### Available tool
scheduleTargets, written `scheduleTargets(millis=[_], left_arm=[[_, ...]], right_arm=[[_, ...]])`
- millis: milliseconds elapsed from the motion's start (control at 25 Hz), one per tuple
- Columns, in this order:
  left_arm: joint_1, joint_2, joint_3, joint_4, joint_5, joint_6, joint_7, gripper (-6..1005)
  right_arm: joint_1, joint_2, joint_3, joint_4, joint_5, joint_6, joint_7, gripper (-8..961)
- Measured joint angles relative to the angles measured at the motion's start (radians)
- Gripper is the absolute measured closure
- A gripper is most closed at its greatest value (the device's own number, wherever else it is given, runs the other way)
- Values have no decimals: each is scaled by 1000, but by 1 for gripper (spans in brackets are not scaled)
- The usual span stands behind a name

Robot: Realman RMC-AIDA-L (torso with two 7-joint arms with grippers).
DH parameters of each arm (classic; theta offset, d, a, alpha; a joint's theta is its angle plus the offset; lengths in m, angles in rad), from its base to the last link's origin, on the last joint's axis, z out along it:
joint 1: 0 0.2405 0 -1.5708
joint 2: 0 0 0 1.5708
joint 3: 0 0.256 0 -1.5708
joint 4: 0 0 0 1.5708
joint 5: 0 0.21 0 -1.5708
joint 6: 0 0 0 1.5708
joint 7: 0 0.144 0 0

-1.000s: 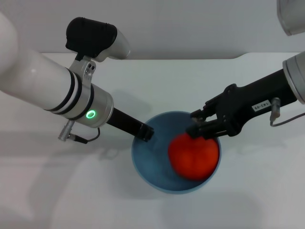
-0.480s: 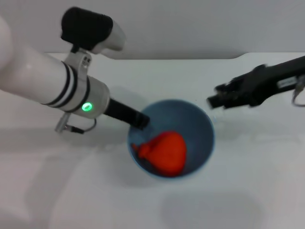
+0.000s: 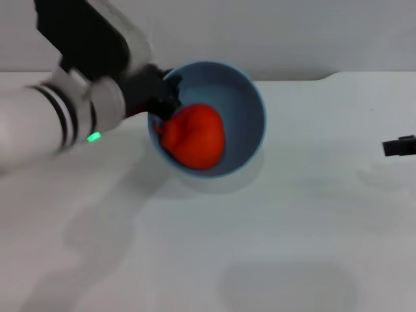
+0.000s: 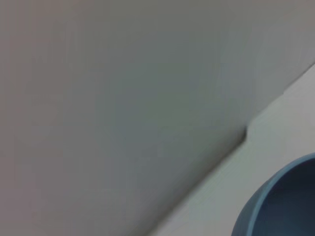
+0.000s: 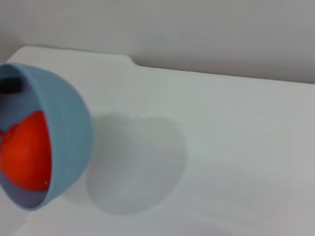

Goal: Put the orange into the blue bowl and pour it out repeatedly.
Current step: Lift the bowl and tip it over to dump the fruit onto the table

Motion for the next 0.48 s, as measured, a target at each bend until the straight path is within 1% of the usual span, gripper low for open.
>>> scheduleTargets(millis=[40,80,120,160,240,320,400,440,480], left_arm=[[36,-2,69,2,76,-103,12,1000],[44,-2,86,1,96,-131,14,1000],[77,-4,147,-4,165,-233,20,1000],[99,-4,185,-11,196,-299,31,1000],[132,-4,221,-28,219,-414,68,1000],[162,-5,235,-63,221,-544,120,1000],[177,-4,245,-96,221,-632,155,1000],[187,-4,259,-134,221,-727,191,1000],[196,-6,288,-207,221,-886,250,1000]], right_arm=[[-10,0,28,3,-1,0,-12,534],[-17,0,46,4,-1,0,-19,534],[-22,1,60,4,-2,0,-24,534],[-30,1,75,5,-2,0,-28,534],[-41,1,101,6,-3,0,-30,533],[-49,1,122,7,-4,0,-36,533],[-54,1,142,22,-4,1,-55,533],[-54,1,142,22,-4,1,-55,533],[-54,2,145,30,-4,2,-58,533]])
